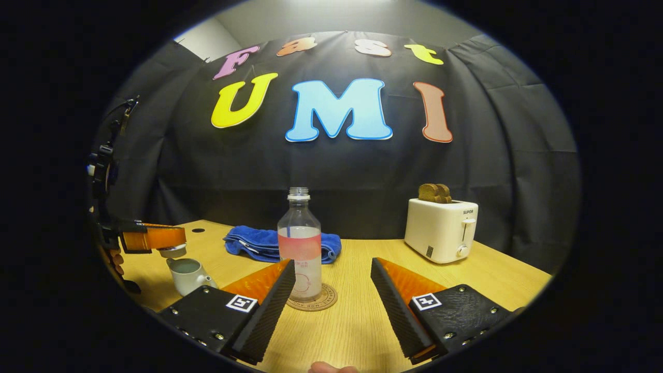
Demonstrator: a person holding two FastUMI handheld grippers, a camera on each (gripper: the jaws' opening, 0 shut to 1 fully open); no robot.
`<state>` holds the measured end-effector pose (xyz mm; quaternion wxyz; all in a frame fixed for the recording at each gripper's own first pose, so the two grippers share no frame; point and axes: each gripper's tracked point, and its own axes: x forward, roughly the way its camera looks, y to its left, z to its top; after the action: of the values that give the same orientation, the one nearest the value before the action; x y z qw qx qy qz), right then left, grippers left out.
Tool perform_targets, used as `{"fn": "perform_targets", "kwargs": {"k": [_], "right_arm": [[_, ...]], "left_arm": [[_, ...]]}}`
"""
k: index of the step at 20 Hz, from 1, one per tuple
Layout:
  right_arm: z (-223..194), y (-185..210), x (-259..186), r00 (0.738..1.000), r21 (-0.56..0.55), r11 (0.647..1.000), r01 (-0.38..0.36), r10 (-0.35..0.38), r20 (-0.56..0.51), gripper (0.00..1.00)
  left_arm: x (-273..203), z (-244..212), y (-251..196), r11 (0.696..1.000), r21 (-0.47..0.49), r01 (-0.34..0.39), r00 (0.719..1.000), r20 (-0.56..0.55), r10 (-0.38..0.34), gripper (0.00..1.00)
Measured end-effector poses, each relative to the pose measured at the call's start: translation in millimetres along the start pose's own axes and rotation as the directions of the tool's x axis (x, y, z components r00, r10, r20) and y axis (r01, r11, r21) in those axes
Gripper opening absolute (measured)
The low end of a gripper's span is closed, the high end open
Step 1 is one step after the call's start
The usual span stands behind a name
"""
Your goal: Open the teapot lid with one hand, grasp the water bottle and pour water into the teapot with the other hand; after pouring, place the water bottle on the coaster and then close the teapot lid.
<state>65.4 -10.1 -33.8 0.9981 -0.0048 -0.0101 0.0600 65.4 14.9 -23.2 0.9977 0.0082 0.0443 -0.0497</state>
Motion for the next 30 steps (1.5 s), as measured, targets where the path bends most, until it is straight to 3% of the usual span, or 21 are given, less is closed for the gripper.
{"fn": "perform_targets", "kwargs": {"k": [18, 23, 26, 30], "right_arm": [[7, -9, -7, 1.0, 0.012, 1.0, 0.007, -0.007, 0.018, 0.93], [7, -8, -8, 1.0, 0.009, 1.0, 0.003, -0.003, 0.021, 0.93], [9, -2, -9, 1.0, 0.014, 1.0, -0.009, 0.008, 0.023, 0.93], [11, 10, -20, 0.999, 0.017, 1.0, -0.021, 0.021, 0.031, 0.93]], "left_arm": [[11, -21, -17, 1.0, 0.008, -0.006, 0.999, -0.038, 0.006, 0.14], [9, -22, -17, 1.0, 0.0, -0.001, 0.999, -0.048, 0.001, 0.24], [1, -17, -17, 1.0, -0.006, -0.009, 0.999, -0.032, 0.009, 0.23], [-23, -3, -17, 1.0, -0.014, -0.017, 1.0, 0.01, 0.017, 0.14]]}}
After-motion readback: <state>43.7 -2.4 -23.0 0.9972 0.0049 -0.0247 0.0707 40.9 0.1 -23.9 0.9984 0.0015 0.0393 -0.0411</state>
